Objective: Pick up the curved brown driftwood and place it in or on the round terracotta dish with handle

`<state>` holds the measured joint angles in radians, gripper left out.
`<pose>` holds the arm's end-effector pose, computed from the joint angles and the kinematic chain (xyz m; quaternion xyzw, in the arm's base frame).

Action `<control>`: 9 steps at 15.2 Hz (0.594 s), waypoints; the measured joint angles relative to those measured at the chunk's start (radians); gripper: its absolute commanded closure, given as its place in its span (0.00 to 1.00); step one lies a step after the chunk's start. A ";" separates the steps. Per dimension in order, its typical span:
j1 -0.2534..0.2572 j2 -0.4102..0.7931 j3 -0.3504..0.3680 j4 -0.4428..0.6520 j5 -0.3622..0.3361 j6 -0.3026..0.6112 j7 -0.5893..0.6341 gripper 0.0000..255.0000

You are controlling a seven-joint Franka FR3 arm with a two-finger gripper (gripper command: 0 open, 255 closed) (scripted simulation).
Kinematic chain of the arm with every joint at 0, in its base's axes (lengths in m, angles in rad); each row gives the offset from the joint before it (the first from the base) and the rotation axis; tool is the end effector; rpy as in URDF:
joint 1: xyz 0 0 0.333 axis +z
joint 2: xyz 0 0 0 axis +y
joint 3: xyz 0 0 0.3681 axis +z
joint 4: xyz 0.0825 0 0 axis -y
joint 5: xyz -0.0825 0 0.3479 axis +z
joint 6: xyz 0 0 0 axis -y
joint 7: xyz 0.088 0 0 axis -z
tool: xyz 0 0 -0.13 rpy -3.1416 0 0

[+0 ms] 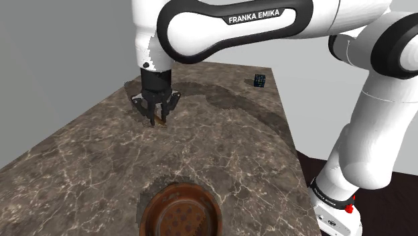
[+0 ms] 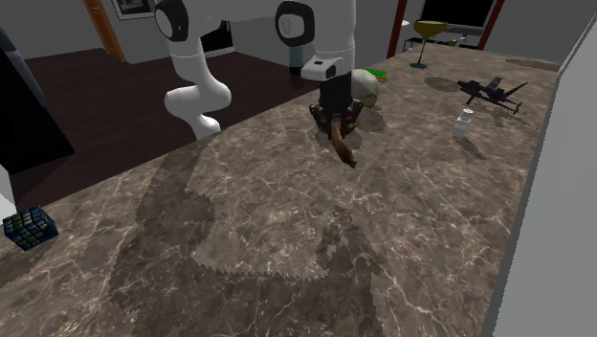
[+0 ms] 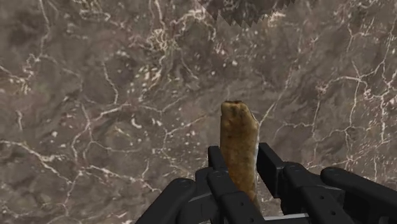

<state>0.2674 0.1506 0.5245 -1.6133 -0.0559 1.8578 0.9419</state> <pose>0.4333 0.3995 0.5884 -0.9956 0.0730 -0.0292 0.0501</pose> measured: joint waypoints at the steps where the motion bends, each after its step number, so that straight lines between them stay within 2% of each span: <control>1: 0.008 -0.018 0.008 -0.021 0.006 0.005 0.017 1.00; 4: 0.024 -0.095 0.030 -0.112 0.040 0.030 0.052 1.00; 9: 0.061 -0.181 0.068 -0.191 0.080 0.036 0.119 1.00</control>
<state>0.3286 -0.0308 0.5922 -1.8038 0.0241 1.8942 1.0609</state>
